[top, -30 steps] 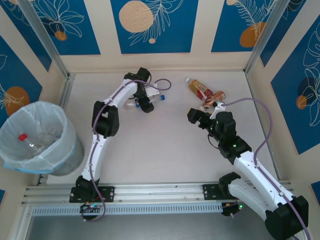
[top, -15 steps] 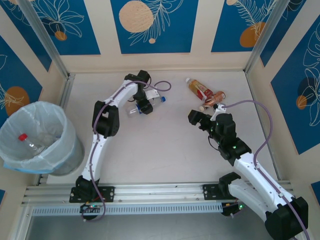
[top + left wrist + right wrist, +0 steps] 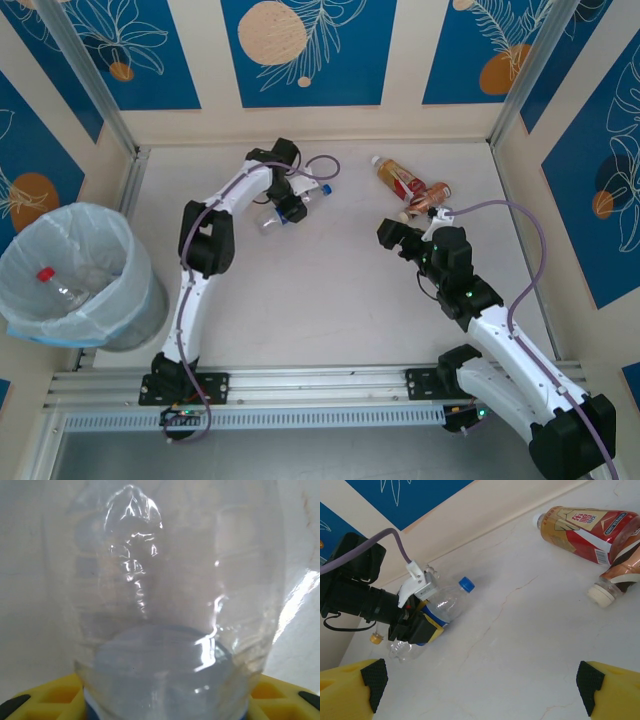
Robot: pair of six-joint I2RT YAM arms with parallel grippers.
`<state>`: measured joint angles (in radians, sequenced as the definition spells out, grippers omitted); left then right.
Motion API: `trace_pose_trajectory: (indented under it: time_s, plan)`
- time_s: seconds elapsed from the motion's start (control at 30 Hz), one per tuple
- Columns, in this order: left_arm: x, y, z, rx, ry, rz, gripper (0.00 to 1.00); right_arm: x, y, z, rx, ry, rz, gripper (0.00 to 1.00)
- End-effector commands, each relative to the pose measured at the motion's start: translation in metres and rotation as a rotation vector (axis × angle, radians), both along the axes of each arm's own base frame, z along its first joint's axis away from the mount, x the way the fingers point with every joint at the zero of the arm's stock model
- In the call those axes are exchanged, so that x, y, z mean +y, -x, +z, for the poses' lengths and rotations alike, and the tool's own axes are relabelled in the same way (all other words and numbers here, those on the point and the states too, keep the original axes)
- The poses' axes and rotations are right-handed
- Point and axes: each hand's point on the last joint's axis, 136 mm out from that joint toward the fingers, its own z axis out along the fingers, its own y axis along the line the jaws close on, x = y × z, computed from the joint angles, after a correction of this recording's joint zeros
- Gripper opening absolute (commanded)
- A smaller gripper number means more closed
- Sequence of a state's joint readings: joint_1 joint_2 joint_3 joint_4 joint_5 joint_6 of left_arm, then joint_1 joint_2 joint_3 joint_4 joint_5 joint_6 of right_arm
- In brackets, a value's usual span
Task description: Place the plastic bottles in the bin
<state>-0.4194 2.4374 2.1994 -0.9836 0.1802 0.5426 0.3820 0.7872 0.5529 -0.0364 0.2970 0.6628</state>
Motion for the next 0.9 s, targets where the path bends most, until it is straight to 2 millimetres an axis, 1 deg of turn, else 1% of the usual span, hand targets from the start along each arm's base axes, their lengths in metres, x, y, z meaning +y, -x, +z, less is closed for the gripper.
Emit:
trace_pose_trajectory:
  time_s: [0.0, 0.13, 0.33, 0.5, 0.6, 0.87]
  plan:
    - [-0.010, 0.007, 0.032, -0.002, 0.086, 0.035, 0.48, -0.005, -0.003, 0.003, -0.023, -0.022, -0.036, 0.99]
    - [-0.014, 0.014, 0.037, 0.015, 0.130, 0.046, 0.49, -0.005, -0.004, 0.004, -0.024, -0.028, -0.037, 0.99]
    - [-0.017, 0.016, 0.053, -0.013, 0.185, 0.096, 0.47, -0.006, -0.005, 0.001, -0.013, -0.032, -0.045, 0.99]
    - [-0.027, 0.023, 0.079, -0.039, 0.316, 0.135, 0.48, -0.006, -0.006, -0.004, 0.011, -0.056, -0.054, 0.99]
    - [-0.030, 0.028, 0.093, -0.049, 0.377, 0.166, 0.48, -0.004, -0.007, -0.005, 0.017, -0.044, -0.039, 0.99]
    - [-0.027, 0.046, 0.123, -0.085, 0.491, 0.229, 0.48, 0.008, -0.010, -0.003, -0.003, -0.026, 0.032, 0.99]
